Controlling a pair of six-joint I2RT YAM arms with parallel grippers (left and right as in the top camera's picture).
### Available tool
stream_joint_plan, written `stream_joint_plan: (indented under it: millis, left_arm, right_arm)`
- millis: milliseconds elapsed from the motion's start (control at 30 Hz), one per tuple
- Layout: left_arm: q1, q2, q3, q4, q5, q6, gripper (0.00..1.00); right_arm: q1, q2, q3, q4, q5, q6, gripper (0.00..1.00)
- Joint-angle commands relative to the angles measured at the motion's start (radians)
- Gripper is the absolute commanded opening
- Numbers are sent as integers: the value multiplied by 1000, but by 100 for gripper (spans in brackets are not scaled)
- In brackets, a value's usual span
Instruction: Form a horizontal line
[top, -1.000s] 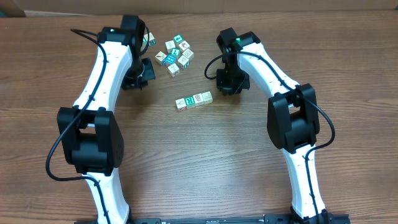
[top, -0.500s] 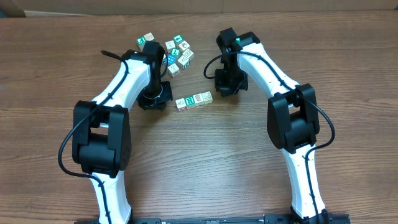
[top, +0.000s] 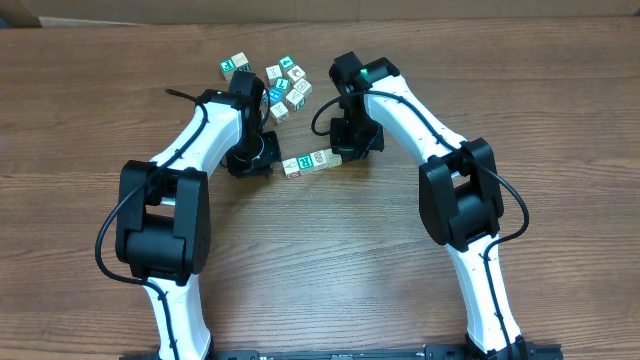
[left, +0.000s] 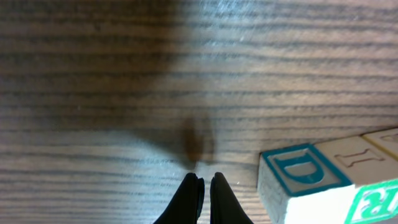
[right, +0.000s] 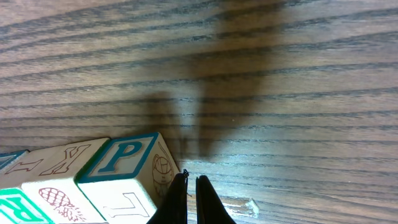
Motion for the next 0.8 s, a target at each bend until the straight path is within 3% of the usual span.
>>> stream_joint_plan:
  millis: [0, 767]
  left_arm:
    - [3, -16, -10, 6, 14, 14, 4]
    - [-71, 0, -10, 30, -24, 9, 4]
  right_arm:
    - [-4, 7, 10, 1, -5, 8, 4]
    - [-4, 7, 10, 26, 20, 7, 4]
